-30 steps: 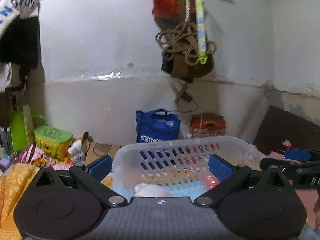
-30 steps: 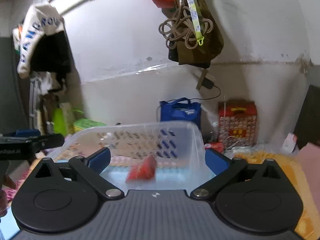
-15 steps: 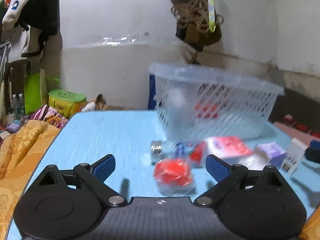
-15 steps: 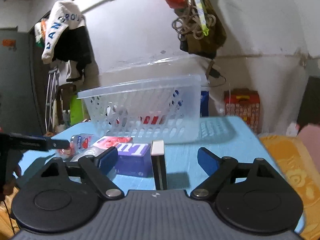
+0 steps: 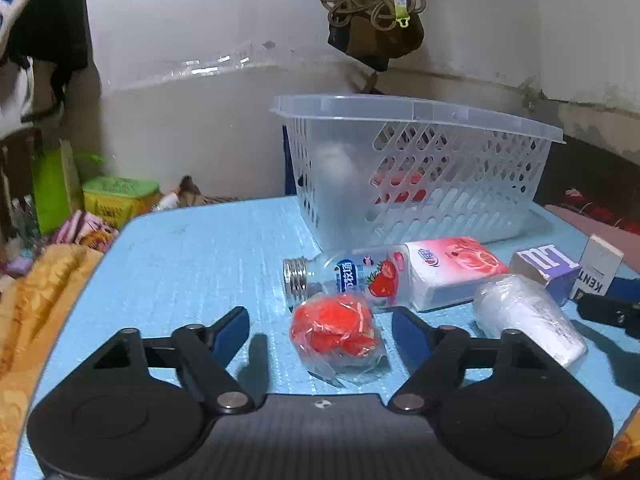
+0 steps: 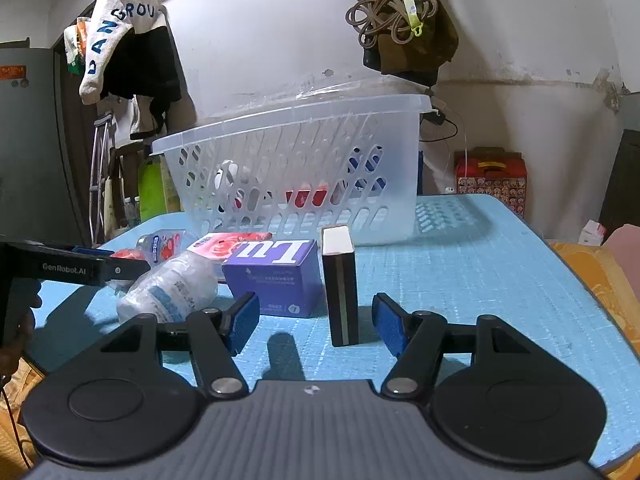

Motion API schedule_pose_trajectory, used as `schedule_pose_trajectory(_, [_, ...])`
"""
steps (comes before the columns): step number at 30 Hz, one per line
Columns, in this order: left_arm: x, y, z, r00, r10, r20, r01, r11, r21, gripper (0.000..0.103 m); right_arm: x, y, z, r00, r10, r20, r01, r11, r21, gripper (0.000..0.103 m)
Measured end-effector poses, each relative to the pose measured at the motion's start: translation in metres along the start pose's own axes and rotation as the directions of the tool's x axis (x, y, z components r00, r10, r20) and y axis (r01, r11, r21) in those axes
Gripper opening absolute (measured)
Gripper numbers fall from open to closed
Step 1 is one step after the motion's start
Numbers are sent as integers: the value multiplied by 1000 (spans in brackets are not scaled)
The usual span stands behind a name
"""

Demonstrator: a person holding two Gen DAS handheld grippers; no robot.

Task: Organize objects
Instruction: 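Grasp the tall black box with the right tool while the left tool grasps the bagged red ball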

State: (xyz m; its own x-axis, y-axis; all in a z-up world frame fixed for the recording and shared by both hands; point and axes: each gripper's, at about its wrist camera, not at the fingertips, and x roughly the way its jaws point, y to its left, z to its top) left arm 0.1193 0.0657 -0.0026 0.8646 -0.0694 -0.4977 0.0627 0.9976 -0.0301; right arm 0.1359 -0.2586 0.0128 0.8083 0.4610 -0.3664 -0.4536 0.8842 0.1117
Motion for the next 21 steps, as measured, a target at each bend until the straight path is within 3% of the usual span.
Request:
schedule_pose_trajectory(5, [0, -1, -4, 1000, -28, 5, 28, 1000, 8, 53, 1, -1, -5, 1000, 7, -4, -7, 1000, 14, 52])
schedule_pose_trajectory(10, [-3, -2, -5, 999, -25, 29, 25, 999, 25, 52, 1, -7, -6, 1000, 20, 7, -20, 999, 49, 26])
schedule_pose_trajectory(12, [-3, -2, -4, 999, -27, 32, 26, 999, 19, 52, 0, -8, -7, 1000, 17, 11, -17, 998, 53, 22])
schedule_pose_trajectory(21, [-6, 4, -5, 997, -56, 57, 56, 998, -10, 52, -8, -7, -12, 999, 5, 32, -7, 999, 52, 18])
